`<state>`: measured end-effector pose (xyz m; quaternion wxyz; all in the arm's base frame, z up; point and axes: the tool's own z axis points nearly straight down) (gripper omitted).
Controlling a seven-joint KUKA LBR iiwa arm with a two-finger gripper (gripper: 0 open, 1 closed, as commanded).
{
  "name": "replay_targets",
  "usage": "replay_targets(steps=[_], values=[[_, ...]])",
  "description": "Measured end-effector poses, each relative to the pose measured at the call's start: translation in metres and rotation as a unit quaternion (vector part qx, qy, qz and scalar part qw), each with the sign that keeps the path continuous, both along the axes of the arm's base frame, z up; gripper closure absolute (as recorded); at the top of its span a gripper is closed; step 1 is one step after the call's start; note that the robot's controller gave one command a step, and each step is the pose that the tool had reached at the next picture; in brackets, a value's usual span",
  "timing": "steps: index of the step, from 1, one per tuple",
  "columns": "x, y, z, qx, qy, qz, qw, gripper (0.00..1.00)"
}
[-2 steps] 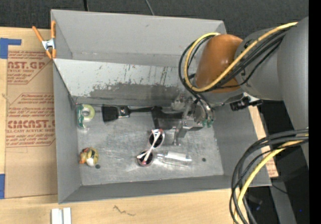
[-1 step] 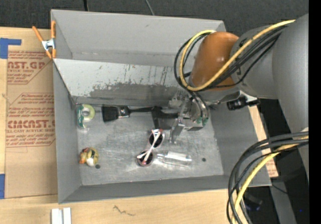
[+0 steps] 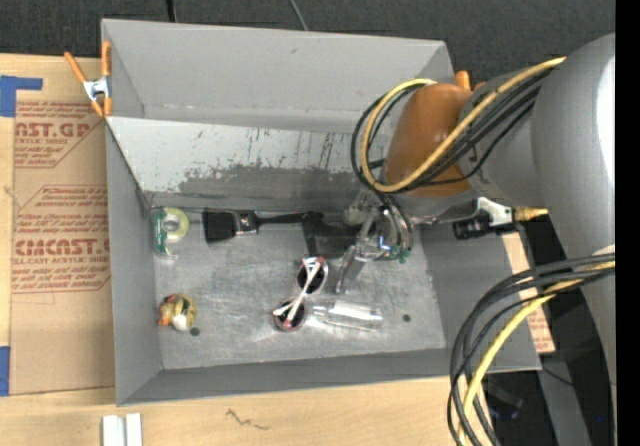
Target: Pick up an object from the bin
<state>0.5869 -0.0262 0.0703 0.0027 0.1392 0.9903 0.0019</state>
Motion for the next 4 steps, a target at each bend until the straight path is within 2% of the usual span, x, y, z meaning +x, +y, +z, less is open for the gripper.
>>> replay_targets(steps=[1, 3, 4], values=[[-0.0003, 0.0288, 0.0043, -0.003, -0.0045, -0.073, 0.9973, 1.0], [-0.0008, 0.0289, 0.0054, -0.003, -0.0028, -0.073, 0.9973, 1.0], [-0.0045, 0.0297, 0.0113, -0.002, 0.0052, -0.073, 0.9973, 1.0]])
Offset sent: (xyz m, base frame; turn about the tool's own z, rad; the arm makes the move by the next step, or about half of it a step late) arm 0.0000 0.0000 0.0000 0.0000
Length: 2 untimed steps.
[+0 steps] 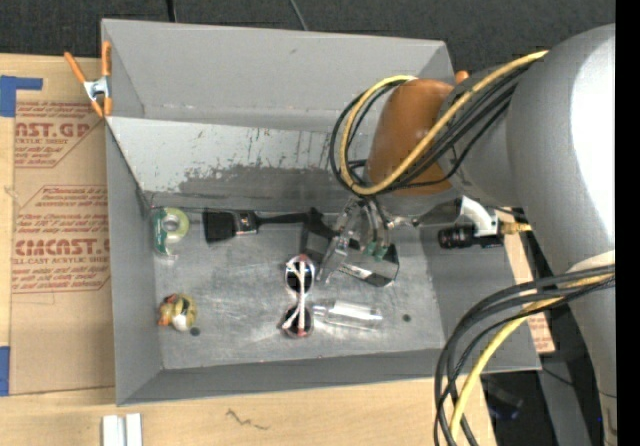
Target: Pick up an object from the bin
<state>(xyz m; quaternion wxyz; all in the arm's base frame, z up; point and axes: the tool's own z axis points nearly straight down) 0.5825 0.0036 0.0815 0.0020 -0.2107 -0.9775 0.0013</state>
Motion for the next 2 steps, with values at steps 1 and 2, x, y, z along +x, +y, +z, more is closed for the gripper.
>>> replay_targets(steps=[1, 2], values=[[-0.001, 0.001, 0.013, 0.001, 0.0017, 0.0, 1.0, 1.0], [-0.001, 0.001, 0.024, 0.001, 0.0001, 0.0, 1.0, 1.0]])
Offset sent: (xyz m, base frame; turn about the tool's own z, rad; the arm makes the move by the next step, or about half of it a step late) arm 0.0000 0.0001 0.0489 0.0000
